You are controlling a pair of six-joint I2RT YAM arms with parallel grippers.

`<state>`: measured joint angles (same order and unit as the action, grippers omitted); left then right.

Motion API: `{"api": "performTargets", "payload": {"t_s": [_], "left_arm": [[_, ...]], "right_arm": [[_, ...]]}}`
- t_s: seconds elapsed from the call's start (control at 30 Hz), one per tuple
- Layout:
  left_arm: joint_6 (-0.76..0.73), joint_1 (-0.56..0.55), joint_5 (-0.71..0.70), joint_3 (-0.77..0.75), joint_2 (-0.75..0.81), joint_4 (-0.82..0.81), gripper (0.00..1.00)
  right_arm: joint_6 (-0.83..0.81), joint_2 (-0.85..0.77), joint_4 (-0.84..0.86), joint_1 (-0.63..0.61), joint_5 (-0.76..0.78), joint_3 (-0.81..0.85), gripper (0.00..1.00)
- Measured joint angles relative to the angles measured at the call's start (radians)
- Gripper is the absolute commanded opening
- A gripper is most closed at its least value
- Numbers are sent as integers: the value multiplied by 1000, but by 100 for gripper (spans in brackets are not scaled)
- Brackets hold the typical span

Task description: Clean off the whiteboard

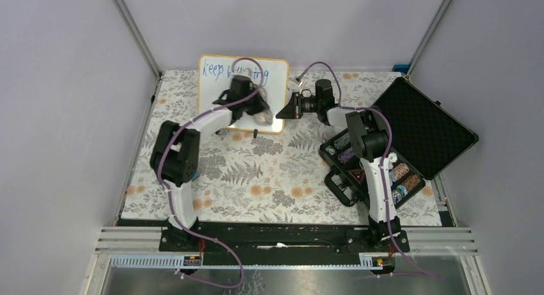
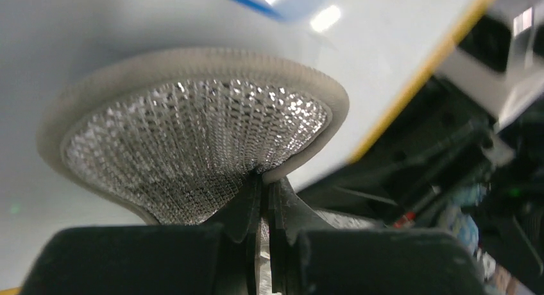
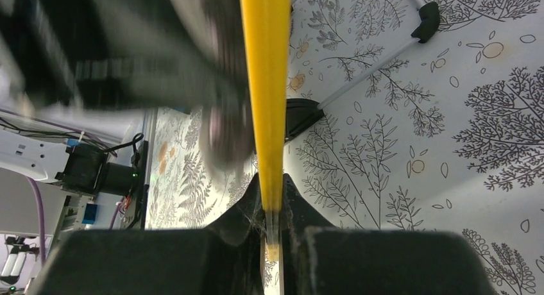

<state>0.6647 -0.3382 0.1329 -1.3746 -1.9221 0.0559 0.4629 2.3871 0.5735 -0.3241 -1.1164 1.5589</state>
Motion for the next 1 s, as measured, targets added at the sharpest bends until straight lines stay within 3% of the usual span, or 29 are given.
{"api": "performTargets", "payload": {"t_s": [0.17, 0.53, 0.7, 1.0], "left_arm": [[-23, -142, -6, -17, -56, -9, 0], [-7, -108, 40, -20, -56, -1, 0], [49, -49, 72, 7, -34, 9, 0], [122, 222, 45, 123, 63, 49, 0]], "right_arm": [[-10, 0, 14, 9, -1, -15, 0], [-10, 0, 28, 6, -1, -16, 0], [-9, 0, 35, 0, 7, -16, 0], [5, 0, 51, -13, 22, -16, 0]]}}
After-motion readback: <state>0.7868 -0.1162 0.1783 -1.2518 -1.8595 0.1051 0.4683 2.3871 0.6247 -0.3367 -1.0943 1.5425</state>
